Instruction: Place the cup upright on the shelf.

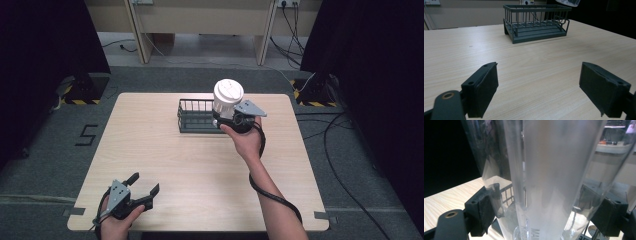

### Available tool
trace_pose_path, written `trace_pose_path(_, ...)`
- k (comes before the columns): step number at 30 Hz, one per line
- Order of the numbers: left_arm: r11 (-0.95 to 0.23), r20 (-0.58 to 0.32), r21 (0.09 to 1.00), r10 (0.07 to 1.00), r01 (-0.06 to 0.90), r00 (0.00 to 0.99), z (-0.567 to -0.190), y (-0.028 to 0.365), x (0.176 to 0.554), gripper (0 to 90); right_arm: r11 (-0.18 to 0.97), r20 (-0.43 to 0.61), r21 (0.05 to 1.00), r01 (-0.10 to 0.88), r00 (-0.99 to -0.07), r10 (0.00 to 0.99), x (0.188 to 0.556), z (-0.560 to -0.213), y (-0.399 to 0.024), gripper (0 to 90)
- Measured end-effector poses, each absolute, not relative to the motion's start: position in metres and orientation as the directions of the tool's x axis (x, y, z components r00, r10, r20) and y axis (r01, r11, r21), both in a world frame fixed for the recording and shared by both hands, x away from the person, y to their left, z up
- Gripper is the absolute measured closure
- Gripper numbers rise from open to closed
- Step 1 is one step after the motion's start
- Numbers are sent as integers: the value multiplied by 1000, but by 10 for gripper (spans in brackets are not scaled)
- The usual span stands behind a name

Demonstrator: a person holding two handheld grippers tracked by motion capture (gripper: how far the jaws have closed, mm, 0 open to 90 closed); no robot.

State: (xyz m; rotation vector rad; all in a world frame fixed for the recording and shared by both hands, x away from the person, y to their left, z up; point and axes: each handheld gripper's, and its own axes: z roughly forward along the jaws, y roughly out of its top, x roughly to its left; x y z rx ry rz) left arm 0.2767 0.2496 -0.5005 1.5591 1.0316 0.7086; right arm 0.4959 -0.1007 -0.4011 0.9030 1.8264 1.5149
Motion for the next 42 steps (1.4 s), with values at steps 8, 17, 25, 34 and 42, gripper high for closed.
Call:
trace_pose_path(8, -38, -80, 967, 892, 250, 445, -501, 250, 277, 149, 121, -23, 984, 127, -593, 805, 503, -395, -97, 184)
trace_pose_path(17, -39, -78, 968, 893, 248, 443, -500, 250, 276, 149, 110, -15, 986, 127, -584, 811, 510, -391, -95, 184)
trace_pose_path(25, -38, -79, 968, 892, 248, 445, -500, 250, 277, 150, 112, -15, 985, 130, -583, 812, 516, -387, -92, 184)
trace_pose_path(34, -32, -85, 968, 892, 248, 444, -500, 250, 277, 149, 105, -7, 985, 136, -577, 817, 522, -386, -89, 184)
trace_pose_path(42, -28, -87, 968, 893, 248, 442, -500, 250, 277, 149, 105, -8, 985, 138, -571, 821, 529, -384, -88, 184)
